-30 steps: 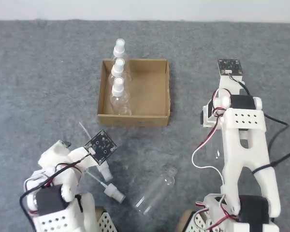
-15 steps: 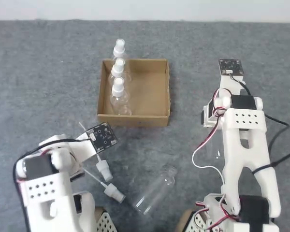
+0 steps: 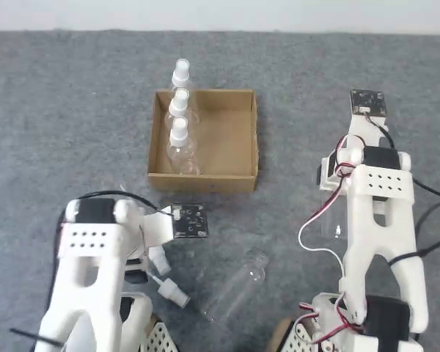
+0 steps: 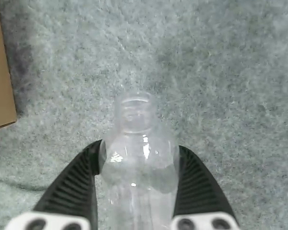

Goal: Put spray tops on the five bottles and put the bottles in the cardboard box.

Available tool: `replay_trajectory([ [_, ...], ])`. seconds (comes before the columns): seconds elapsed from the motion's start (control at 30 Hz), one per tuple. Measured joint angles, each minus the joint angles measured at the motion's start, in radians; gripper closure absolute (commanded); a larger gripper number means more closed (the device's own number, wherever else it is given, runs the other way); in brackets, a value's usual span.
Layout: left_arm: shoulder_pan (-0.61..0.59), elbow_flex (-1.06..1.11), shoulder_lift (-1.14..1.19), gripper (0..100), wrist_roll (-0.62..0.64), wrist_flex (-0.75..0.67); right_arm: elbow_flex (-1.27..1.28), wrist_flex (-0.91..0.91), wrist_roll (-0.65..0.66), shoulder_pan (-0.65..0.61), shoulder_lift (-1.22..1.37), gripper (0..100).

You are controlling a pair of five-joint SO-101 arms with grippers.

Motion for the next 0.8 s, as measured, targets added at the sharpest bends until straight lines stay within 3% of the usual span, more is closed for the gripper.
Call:
replay_trajectory([
  [0.33,0.095,0.000,0.190,77,-0.006,-0.120,0.037,-0.043,0.000,0.003,0.000,99.1],
  [0.6,0.101,0.000,0.408,77,-0.006,-0.311,0.037,-0.046,0.000,0.000,0.000,99.1],
  [0.8,0.120,-0.018,0.486,78,0.104,-0.442,0.037,-0.046,0.000,0.002,0.000,99.1],
])
